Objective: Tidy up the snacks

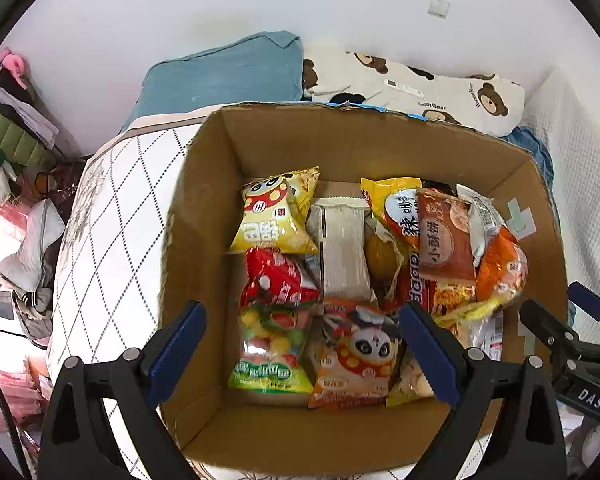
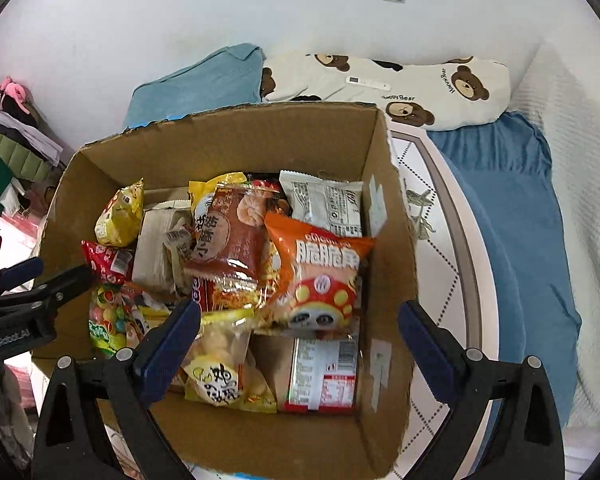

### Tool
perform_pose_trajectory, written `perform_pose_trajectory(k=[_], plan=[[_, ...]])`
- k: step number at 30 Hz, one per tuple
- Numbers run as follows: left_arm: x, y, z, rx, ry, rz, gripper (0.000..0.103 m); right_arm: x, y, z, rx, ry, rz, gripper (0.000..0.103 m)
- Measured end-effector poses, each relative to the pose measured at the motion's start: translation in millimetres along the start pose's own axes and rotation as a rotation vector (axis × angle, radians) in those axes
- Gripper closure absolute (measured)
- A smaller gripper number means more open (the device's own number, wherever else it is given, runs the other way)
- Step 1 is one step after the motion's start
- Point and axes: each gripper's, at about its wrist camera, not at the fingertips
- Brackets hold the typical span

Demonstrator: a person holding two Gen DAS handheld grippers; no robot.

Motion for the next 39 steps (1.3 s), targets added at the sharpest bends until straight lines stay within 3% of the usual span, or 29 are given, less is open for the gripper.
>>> perform_pose_trajectory(k=[10,26,39], plan=[[14.3,57.6,-1.9,-0.034,-0.006,-0.118,0.004,10.4,47.9,4.7,0.002,-0.005,-0.082,0.002],[65.5,193.6,-2.8,-0.013,-0.004,-0.349,0.004,52.5,207.9,19.8,0.005,0.029,-0.343,0.000],[92.9,259.5,-8.1,-0.004,-0.014,-0.436,0.004,86.6,307.2,23.4,-0.004,0.029,-0.454,0.000]])
Point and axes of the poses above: each gripper's, at about its wrist camera, not at the fingertips, and y roughly against the way its jaws point, z to its left, x to its underside, and after that the axes turned 14 degrees about -z, right-handed
